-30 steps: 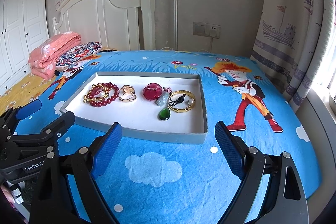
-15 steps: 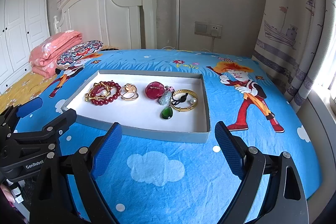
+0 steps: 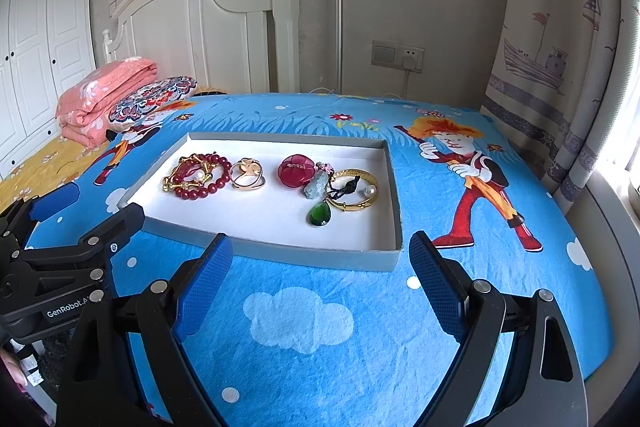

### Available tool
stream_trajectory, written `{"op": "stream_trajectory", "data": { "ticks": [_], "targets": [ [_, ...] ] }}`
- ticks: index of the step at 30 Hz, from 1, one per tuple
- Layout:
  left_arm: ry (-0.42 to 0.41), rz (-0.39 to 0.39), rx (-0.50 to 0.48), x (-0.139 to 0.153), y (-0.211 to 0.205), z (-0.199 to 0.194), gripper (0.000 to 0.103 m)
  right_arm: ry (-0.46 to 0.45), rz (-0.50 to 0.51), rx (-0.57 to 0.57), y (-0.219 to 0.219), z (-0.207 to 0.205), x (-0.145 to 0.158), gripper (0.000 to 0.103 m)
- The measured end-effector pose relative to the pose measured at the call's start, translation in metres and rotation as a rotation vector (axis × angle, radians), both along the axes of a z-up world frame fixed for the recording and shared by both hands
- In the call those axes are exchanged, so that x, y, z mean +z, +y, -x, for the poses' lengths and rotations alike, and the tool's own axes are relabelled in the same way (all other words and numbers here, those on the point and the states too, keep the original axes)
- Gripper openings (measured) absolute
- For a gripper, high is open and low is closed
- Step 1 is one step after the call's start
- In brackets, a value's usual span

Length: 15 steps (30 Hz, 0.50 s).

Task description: Organize jewelry

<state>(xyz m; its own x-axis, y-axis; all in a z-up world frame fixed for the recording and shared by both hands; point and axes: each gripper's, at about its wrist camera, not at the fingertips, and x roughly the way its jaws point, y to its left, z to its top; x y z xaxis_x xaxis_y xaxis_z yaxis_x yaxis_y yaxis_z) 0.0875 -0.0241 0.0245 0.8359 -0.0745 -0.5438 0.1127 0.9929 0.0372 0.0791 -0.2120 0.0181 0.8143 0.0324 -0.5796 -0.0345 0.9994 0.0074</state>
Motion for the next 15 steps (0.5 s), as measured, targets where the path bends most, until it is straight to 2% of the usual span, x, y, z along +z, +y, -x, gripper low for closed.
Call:
{"op": "stream_trajectory", "data": {
  "ticks": [11,15],
  "targets": [
    [0.044,-0.008,0.012,-0.009,0.001,-0.009,0.098,0.012,0.006,0.0,0.0,-0.002,-0.007,0.084],
    [0.061,-0.011,0.054,-0.007,0.02,-0.017,0.098,0.015,0.024,-0.044,-0.023,-0.012,-0.008,0.084]
  ]
}}
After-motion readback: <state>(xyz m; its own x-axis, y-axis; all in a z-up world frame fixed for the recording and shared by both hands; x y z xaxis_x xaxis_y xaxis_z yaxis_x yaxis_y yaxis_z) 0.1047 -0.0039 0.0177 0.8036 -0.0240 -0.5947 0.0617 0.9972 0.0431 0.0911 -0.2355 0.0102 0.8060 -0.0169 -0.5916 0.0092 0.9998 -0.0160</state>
